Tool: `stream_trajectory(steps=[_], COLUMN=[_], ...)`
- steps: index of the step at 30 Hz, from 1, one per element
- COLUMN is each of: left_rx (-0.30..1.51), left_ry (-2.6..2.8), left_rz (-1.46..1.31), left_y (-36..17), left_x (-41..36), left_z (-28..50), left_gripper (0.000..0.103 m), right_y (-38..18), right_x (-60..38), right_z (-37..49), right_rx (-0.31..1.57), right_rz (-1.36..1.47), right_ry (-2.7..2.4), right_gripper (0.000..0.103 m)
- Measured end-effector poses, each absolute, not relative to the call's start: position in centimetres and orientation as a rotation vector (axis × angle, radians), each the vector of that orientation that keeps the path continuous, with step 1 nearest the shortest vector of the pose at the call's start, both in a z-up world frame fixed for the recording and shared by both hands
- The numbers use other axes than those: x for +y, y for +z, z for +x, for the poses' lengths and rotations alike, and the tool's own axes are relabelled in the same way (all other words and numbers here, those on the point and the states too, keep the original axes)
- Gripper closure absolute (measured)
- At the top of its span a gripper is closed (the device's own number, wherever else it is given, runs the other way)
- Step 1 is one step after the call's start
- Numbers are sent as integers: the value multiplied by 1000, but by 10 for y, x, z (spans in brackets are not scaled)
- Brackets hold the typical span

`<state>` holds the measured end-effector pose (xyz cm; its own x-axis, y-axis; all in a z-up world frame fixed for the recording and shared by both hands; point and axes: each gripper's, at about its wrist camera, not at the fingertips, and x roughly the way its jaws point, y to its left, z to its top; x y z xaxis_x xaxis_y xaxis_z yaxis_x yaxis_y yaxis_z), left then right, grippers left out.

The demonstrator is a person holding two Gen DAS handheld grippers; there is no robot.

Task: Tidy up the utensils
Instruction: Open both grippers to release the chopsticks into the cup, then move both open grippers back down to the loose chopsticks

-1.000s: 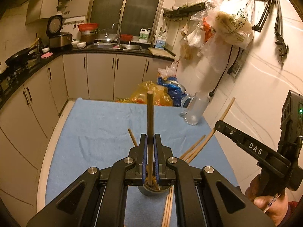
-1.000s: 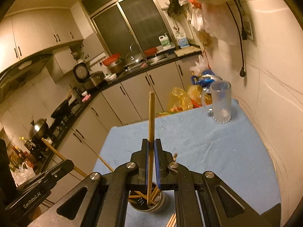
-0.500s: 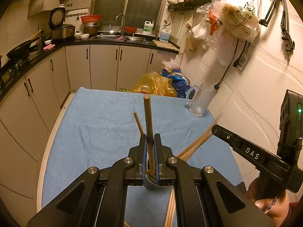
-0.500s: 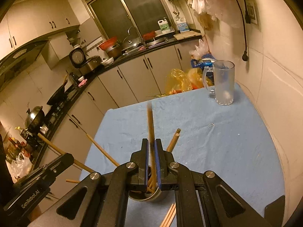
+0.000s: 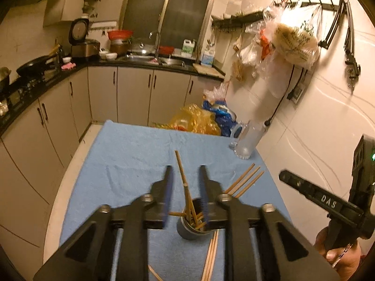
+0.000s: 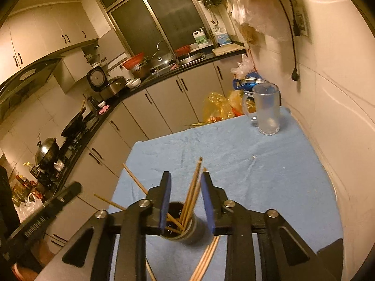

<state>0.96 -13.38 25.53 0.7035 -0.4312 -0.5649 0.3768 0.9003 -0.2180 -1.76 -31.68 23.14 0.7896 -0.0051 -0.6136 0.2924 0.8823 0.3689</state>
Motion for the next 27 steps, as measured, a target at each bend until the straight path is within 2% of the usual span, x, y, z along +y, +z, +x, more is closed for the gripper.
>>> stream_trajectory(steps=[3,10,16,22,27], left_rx=[623,667,870,987,1016], left_ry=[-427,-326,-263,-215,-189], left_rz=[-83,-96,-145,-140,-101], left_y=[260,234,173,130,109], left_x=[-119,-77,-52,-40,-37], left_z=[-4,-32,-33,-36,-41], left_gripper=[75,69,68,67,67], right_y=[224,168,121,96,80], right_x=[-320,-326,-320,-313,-308], right_z=[-35,-69,-79,-81,-79], right_rx=[668,797,923,988,1033], right_rz=[479,537,592,605,647], right_ry=[-195,-224,-194,-207,-216], right_gripper=[60,60,64,64,64])
